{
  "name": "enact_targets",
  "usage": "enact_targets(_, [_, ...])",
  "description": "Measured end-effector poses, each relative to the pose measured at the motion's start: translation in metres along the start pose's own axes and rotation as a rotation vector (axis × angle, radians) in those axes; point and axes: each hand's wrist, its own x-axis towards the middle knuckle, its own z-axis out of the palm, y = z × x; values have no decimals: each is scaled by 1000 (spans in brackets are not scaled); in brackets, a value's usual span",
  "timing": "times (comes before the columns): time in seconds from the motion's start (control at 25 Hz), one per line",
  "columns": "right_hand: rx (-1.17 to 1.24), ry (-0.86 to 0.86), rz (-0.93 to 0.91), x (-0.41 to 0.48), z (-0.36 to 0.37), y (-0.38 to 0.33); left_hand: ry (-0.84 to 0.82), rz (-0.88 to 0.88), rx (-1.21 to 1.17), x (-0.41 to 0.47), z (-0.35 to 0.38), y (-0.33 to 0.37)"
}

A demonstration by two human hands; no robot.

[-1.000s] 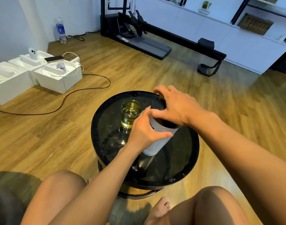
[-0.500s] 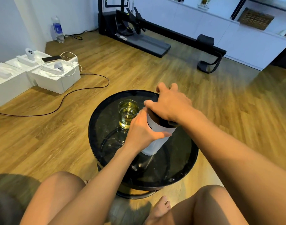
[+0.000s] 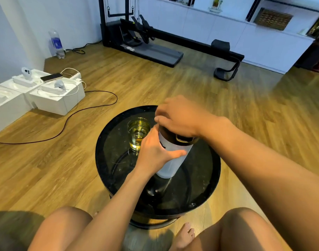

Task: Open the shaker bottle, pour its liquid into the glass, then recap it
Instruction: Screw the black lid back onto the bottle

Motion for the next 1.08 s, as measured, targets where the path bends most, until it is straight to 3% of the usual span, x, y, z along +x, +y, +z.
enact_targets(0.08, [-22,56,-75,-10,7,9,-4,20,18,1,1,-2])
enact_targets(0.24, [19,55,167,-3,14,-5,-17,-5,9,1,1,1])
enact_targets(0.44, [-210,51,-225,-12,6,13,-17,5,21,0,2,-2])
enact_targets(0.6, [-171,111,4,1,14,-2,-25,-10,13,1,0,0])
enact_targets(0.72, [-32,20,-140,-4,-1,8,-37,-12,20,0,1,-2])
enact_targets(0.8, [-131,48,-228,-13,4,12,-28,-12,18,0,2,-3])
enact_targets(0.88, [-200,127,-76,-6,14,6,-29,-13,19,1,1,-2])
enact_targets(0.96, [-149,93,38,2,16,-2,-31,-19,14,1,1,-1])
enact_targets(1.08, [-111,10,-257,-5,0,8,-26,4,33,0,3,-5])
